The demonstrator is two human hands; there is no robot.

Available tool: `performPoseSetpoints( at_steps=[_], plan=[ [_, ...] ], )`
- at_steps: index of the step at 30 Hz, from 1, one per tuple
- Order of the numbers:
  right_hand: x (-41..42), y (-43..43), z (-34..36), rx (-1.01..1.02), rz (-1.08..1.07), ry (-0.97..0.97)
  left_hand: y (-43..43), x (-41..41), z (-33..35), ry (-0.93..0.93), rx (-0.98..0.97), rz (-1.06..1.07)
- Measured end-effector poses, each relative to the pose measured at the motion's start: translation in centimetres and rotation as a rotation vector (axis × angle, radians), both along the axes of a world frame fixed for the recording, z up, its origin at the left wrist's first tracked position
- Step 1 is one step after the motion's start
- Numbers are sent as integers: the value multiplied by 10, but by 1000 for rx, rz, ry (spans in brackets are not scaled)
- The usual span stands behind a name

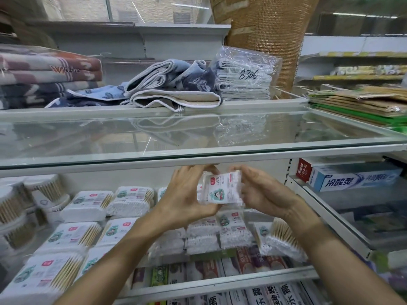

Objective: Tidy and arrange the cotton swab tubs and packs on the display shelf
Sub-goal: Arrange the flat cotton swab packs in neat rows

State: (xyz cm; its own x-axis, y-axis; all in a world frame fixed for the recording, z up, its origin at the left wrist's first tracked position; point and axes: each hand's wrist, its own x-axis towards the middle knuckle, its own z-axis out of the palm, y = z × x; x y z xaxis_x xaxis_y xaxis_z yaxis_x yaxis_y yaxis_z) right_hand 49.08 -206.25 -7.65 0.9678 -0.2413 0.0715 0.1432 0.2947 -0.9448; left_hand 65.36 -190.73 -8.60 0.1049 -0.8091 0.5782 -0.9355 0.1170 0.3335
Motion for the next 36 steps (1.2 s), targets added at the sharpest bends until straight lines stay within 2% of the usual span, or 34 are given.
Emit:
performPoseSetpoints(
  at_steps=[5, 11, 14, 18, 21, 25, 29, 32, 36],
  plan=[
    [-10, -10, 1, -82, -91, 129, 6, 9, 6, -247, 59, -22],
    [-11, -7, 5, -256, -118, 272, 3, 7, 3, -367, 64, -52],
    [-14, -4, 7, -254, -178, 266, 4, 7, 1, -267, 2, -41],
    [-16, -4, 4, -128, -271, 171, 8, 4, 0, 117, 85, -25],
    [-14, -4, 1, -60, -292, 115, 3, -2, -1, 152, 94, -88],
    [-18, 0, 0, -112, -273, 123, -8, -7, -3, 129, 15, -41],
    [-30, -3, -3, -317, -335, 173, -10, -14, -5, 142, 38, -29],
    [-40, -8, -6, -659, -348, 247, -13, -22, -11, 70, 149, 27],
    [-45, -10, -13, -1012, -211, 381, -18, -27, -18, -59, 305, 133]
  ],
)
